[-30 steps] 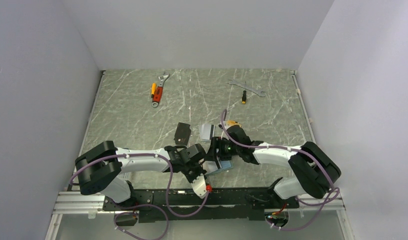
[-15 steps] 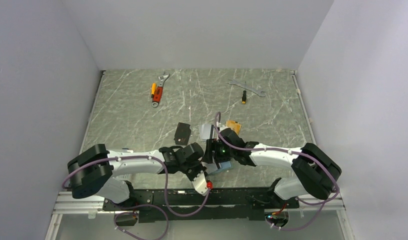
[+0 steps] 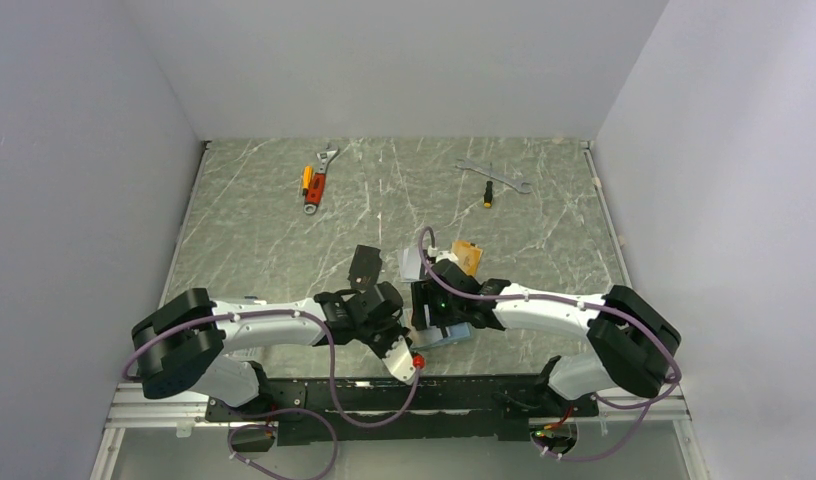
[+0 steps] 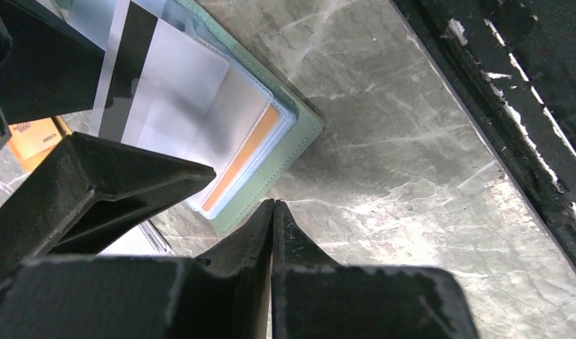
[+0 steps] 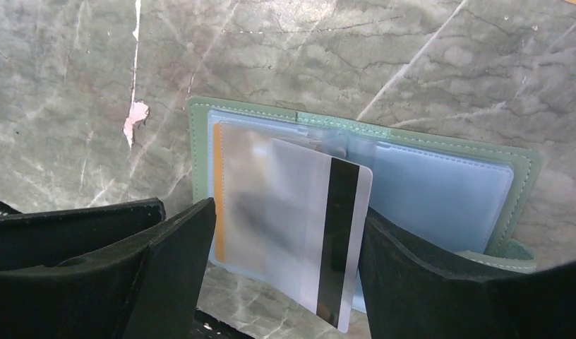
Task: Put the credit cards into the card holder
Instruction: Insert the credit card into the card holder.
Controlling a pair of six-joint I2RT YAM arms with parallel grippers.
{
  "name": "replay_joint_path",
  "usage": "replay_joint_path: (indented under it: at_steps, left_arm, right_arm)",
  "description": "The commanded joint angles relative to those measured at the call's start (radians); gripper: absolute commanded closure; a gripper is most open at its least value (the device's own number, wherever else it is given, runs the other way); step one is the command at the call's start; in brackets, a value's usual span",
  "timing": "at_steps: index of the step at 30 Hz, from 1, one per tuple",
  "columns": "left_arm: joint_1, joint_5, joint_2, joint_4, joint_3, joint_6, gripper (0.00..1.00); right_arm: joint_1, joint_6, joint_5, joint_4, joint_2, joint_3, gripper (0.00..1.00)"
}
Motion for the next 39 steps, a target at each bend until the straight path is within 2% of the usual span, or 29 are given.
replay_joint_path:
  at_steps: [1,7,14,31,39]
  left_arm:
    - [0.005,0.02,-0.012,0.004,0.01,-0.027,0.91]
    - [0.005,0.027,0.014,0.036,0.029,0.008,0.91]
    - [0.004,0.04,0.071,0.037,0.075,0.032,0.91]
    - [-0.015,0.036,0.071,0.063,0.038,0.024,0.91]
    - [-0.018,0.032,0.071,0.111,-0.008,0.022,0.91]
  right_arm:
    - [0.008,-0.026,0.023,-0.093,-0.027,0.013,0.26]
    - [-0.05,-0.051,-0.096,-0.042,-0.06,0.003,0.25]
    - [-0.147,-0.089,-0.199,-0.07,-0.117,0.009,0.24]
    - [-0.14,-0.069,-0.249,-0.018,-0.072,-0.053,0.23]
    - [-0.052,-0.063,-0.184,-0.032,-0.038,0.002,0.23]
